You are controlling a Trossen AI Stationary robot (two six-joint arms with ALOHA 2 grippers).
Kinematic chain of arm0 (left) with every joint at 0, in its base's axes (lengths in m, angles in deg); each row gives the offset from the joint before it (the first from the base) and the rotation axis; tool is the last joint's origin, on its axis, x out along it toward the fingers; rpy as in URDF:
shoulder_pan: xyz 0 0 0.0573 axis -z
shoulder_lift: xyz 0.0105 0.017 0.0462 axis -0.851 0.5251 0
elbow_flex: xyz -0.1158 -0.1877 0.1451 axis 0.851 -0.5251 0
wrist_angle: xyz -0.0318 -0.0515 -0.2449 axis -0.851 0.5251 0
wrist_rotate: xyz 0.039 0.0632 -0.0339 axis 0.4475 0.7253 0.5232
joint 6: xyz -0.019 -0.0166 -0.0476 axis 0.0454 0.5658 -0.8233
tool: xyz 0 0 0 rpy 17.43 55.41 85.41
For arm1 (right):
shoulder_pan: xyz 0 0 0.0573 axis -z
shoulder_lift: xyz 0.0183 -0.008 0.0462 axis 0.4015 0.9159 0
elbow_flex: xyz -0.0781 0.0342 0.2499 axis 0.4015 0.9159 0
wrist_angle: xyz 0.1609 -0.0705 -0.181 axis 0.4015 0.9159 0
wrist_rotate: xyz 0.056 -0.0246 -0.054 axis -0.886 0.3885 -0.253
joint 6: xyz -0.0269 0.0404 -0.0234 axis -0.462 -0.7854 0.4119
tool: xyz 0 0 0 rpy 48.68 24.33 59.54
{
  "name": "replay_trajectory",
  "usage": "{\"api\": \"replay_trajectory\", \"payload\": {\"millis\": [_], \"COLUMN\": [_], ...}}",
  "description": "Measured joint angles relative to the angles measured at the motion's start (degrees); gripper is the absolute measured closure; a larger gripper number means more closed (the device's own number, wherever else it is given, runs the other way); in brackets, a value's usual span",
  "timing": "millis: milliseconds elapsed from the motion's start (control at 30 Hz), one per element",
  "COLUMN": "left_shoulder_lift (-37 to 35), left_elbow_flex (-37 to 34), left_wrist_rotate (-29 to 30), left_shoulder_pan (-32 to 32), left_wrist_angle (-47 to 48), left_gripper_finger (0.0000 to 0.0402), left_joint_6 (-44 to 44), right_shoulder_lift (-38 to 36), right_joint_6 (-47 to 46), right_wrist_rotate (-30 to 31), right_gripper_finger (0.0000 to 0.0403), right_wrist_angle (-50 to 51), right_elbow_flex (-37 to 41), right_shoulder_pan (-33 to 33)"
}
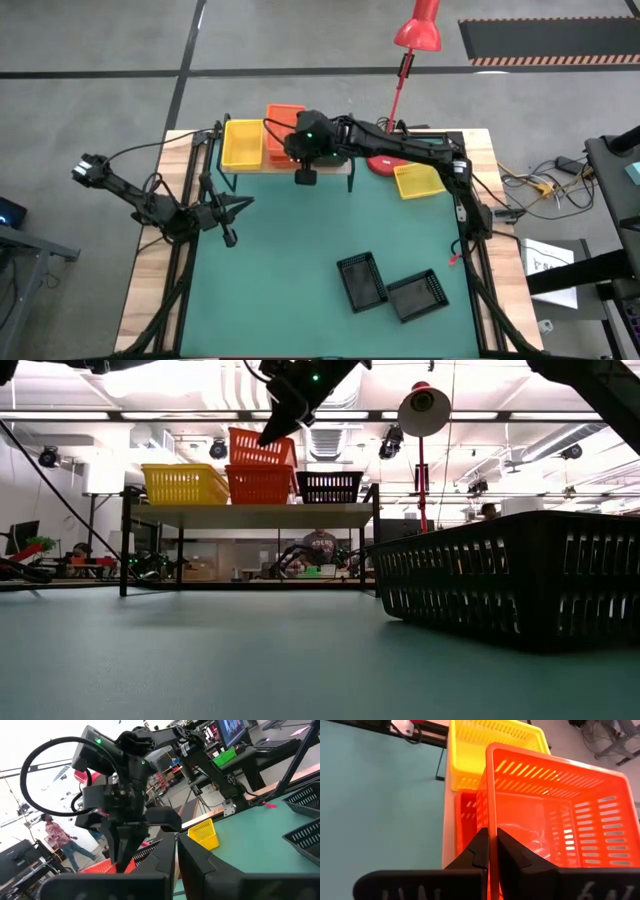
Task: Stack baskets on shelf by color
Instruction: Stack the orange bin on top of the stacked orange bins on the shelf
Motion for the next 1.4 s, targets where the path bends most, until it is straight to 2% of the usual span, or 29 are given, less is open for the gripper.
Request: {"api": "replay_trajectory", "payload": {"millis": [300, 700, 900, 1067, 1300, 1400], "left_shoulder_lift": [-0.08, -0.08, -0.08, -0.08, -0.08, -0.08], "left_elbow_flex": [0.0, 0.0, 0.0, 0.0, 0.0, 0.0], "left_wrist_rotate": [0.02, 0.02, 0.02, 0.02, 0.02, 0.02], "left_shoulder_pan": [0.0, 0.0, 0.0, 0.0, 0.0, 0.0], "left_wrist_angle": [-0.09, -0.1, -0.11, -0.1, -0.11, -0.13], "left_gripper_finger": [0.0398, 0.0398, 0.0398, 0.0398, 0.0398, 0.0398], "left_joint_6": [0.46, 0.46, 0.46, 0.46, 0.46, 0.46], "right_shoulder_lift": [0.05, 0.08, -0.47, -0.48, 1.66, 3.01], "right_joint_6": [-0.04, -0.46, 0.32, 1.55, 1.8, 1.95], "right_wrist_rotate": [1.94, 2.9, 2.89, 2.87, 2.9, 2.92], "right_gripper_finger": [0.0391, 0.0313, 0.0297, 0.0316, 0.0381, 0.0392], "right_wrist_angle": [0.08, 0.04, -0.09, -0.22, -1.02, -1.4], "right_elbow_flex": [0.0, 0.0, 0.0, -0.61, -0.49, -0.47], "right_shoulder_pan": [0.04, 0.04, -0.7, -0.87, 0.61, 1.07]}}
